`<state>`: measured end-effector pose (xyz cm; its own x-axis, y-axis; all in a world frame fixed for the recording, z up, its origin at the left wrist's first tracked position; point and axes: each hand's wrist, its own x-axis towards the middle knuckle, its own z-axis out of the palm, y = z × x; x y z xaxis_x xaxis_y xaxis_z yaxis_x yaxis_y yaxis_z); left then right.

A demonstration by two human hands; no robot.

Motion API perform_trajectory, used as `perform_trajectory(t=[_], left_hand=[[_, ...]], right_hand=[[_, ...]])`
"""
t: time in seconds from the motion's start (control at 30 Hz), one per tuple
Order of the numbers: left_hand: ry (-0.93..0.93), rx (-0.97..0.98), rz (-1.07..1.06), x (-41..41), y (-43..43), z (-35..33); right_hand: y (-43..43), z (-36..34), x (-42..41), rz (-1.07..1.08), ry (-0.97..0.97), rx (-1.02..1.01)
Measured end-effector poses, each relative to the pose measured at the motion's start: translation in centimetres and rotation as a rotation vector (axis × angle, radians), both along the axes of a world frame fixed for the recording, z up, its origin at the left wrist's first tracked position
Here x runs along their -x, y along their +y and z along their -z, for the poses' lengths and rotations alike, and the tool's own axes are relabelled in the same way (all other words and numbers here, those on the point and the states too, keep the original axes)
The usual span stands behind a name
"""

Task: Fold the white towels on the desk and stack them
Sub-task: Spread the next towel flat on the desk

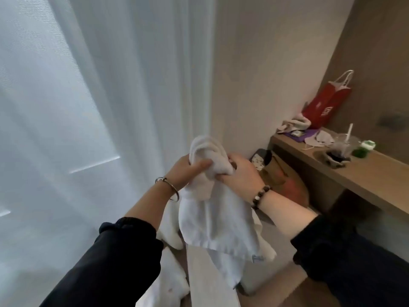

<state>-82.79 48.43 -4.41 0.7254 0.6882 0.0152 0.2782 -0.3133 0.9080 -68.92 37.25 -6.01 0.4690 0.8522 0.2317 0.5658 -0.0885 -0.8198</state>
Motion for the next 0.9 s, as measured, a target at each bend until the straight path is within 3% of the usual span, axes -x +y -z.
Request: perform_trajectory(t=[0.17,0.37,0.6,0.9], left_hand=[[0.138,0.001,0.179,-14.6,-5.6,-0.3],[0.079,-0.164,0.327,-33.0,-15.1,0.2],[-0.015,-0.126,0.493,-52.1,-28.6,0.1],[-0.018,0.498,0.37,-67.0,-37.5,2.6]], right_hand=[[-9.0,-0.9,-11.7,0.228,-0.019,0.008],[-20.4,0.1,-26.0,0.463,0.007,0.026],[-35.3,0.6,-39.5,0.661,0.082,0.049],[-45.0,3.1,-49.0,0.906,0.171,0.113]])
